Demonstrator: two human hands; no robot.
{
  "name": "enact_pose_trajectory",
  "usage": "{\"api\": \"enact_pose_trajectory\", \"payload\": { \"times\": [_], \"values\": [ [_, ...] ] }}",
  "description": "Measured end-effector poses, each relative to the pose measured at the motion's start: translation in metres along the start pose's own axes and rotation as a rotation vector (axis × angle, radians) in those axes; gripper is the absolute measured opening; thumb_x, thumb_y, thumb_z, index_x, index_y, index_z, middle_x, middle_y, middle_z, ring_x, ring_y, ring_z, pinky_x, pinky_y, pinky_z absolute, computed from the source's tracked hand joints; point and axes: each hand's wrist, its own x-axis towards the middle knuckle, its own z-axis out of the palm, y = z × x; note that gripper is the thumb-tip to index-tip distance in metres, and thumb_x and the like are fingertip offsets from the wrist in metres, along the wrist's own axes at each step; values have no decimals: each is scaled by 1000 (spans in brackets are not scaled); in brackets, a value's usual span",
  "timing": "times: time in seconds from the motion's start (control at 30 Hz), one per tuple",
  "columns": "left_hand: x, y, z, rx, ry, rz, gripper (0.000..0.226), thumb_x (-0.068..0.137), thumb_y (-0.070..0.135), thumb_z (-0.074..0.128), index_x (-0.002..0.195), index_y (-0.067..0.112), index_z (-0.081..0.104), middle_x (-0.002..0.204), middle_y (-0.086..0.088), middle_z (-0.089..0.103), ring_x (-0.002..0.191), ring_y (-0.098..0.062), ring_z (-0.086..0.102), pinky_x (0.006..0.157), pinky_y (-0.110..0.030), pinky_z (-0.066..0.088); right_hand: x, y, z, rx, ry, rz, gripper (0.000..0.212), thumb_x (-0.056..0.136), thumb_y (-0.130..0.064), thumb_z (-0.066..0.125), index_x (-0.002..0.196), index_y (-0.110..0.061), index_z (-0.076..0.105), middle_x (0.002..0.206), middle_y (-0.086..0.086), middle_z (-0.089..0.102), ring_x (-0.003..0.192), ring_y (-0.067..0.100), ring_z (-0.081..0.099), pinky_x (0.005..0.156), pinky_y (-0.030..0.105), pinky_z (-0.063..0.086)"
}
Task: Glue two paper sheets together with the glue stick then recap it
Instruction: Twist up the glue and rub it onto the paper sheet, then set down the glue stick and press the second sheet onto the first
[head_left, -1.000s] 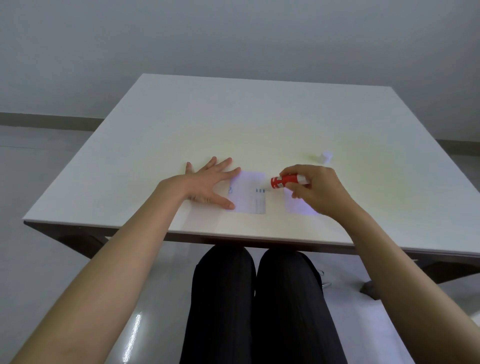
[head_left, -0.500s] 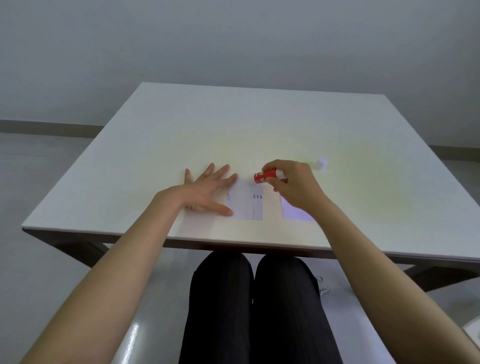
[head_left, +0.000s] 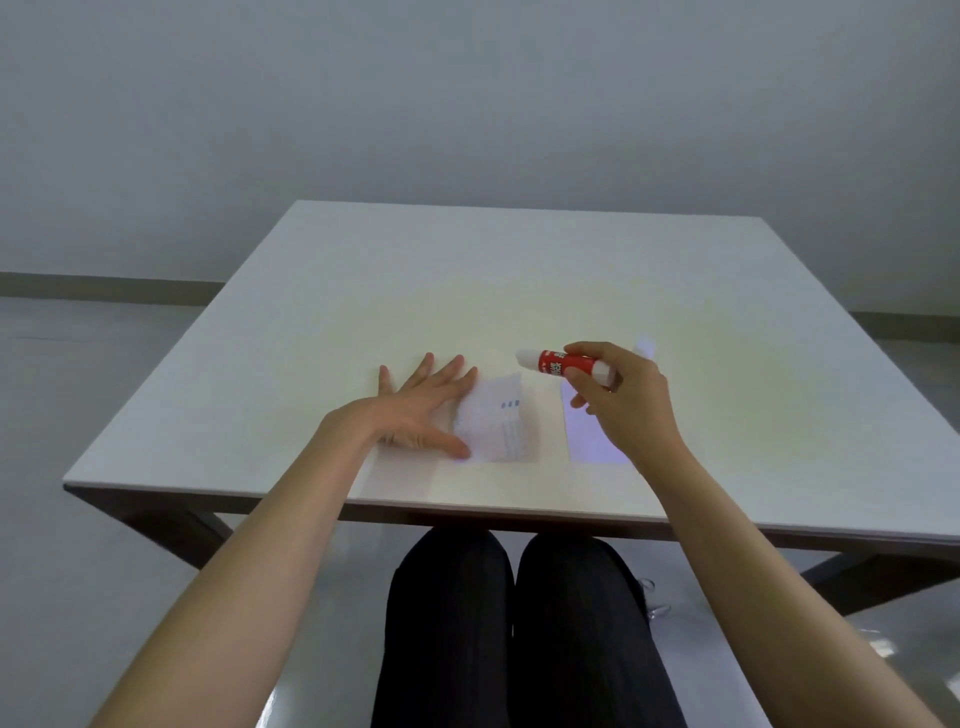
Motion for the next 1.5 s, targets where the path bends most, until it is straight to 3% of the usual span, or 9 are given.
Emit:
{"api": "enact_pose_trajectory", "payload": {
  "times": [0.17,0.27,0.33,0.43,0.63,0.73,0.9,1.23,1.5],
  "values": [
    [-11,4,-5,-268,96,32,96,80,53,63,146,46,-6,154,22,-2,145,-9,-19,111,-52,-22,-24,-8,12,802,-134,388,20,94,-22,53,97,-10,68,77,7,72,53,15,62,53,23,48],
    [-22,14,-8,-682,347,139,59,86,39,61,140,38,38,149,17,35,143,-2,21,120,-43,8,-35,-18,32,1155,-216,636,28,95,-31,49,97,-9,65,71,2,72,49,13,57,51,22,47],
    [-30,29,-7,-922,491,198,27,87,34,62,113,31,68,123,13,66,120,4,54,106,-26,38,-37,-27,46,1226,-220,635,28,95,-32,49,98,-9,64,70,1,72,51,13,54,53,22,45],
    [-36,50,-1,-1068,611,182,9,81,31,69,86,32,77,89,10,77,90,-2,70,75,-8,47,-38,-41,65,1191,-216,541,23,96,-30,48,95,-11,61,66,-4,69,50,13,53,54,23,44],
    [-29,46,-20,-1125,824,16,6,69,26,76,75,24,74,79,3,76,81,-14,73,78,-27,51,-37,-45,71,586,-194,309,42,89,-40,57,125,-18,48,96,-6,67,68,13,62,60,20,46],
    [-19,32,-40,-877,1005,-134,6,67,33,73,67,33,67,75,20,70,76,5,64,65,-18,43,-45,-22,66,-22,-67,-52,43,89,-33,58,130,-24,48,111,-10,58,88,12,58,73,14,41],
    [9,12,-47,-687,1045,-260,13,74,27,70,83,17,69,88,8,71,76,-14,61,58,-25,36,-60,-7,68,-710,-95,-480,28,77,-30,72,103,-18,71,100,-1,67,88,23,63,72,28,45],
    [27,7,-34,-697,1019,-245,15,74,26,68,83,14,68,81,6,73,76,-14,65,57,-22,38,-54,-15,84,-1012,-45,-581,22,56,-34,77,47,-25,60,46,-8,51,53,16,50,52,24,39],
    [29,1,-23,-773,979,-214,13,76,24,67,85,15,66,79,8,69,84,-17,68,61,-25,43,-54,-23,90,-1064,-10,-626,38,32,-4,73,38,-18,38,46,-2,19,52,20,26,53,26,22]
  ]
}}
